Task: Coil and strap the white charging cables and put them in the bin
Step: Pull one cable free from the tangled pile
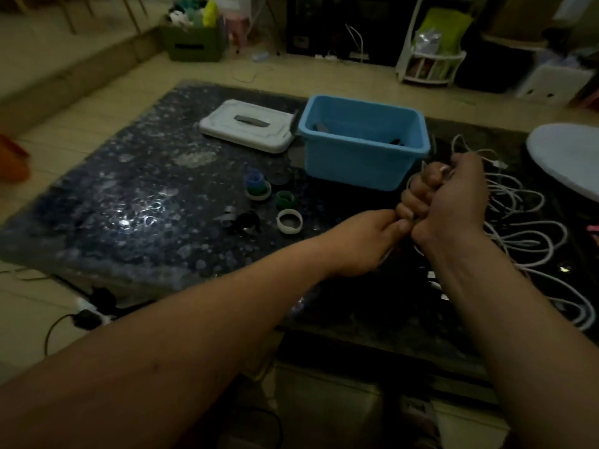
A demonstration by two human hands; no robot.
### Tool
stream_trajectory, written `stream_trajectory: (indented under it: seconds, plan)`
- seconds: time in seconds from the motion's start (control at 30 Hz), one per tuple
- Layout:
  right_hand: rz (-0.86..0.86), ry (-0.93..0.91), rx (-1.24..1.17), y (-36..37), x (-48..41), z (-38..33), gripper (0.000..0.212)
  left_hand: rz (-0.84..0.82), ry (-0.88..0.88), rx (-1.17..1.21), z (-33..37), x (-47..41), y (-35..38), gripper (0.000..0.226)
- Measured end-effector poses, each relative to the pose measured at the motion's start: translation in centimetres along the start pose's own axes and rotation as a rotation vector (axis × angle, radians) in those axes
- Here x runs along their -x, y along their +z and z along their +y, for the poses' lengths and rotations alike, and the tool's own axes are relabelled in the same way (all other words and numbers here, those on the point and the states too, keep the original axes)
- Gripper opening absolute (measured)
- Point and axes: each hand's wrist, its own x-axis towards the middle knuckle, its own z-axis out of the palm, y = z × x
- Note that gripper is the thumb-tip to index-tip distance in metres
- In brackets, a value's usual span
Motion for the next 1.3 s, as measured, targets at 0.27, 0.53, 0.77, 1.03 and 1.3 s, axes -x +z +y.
stream_trajectory:
  seconds: [0.27,0.53,0.77,1.03,1.3]
  plan:
    - [-0.08,-0.098,0.004,4.7,1.9,4.0,0.051,0.032,-0.143,0.05,-2.0,2.6,-2.8,0.04]
    - [-0.101,0.157,-0.134,8.7,2.3,6.0,0.052,0.165,-0.086,-0.197,-4.0,6.4,-7.1,0.049]
    - [-0.259,0.069,0.324,10.2,0.7,7.6,0.072,0.559,-0.161,0.136,-5.3,7.7,-14.1,0.035]
    - [-0.416,-0.34,1.668,7.9,-0.9,11.0,0.015,0.832,-0.362,0.727,-8.1,8.6,-17.4,0.055]
    - [-0.527,-0.342,1.743,6.1,-1.1,11.6,0.018,0.677,-0.328,0.608,-7.4,7.4,-14.6,0.045]
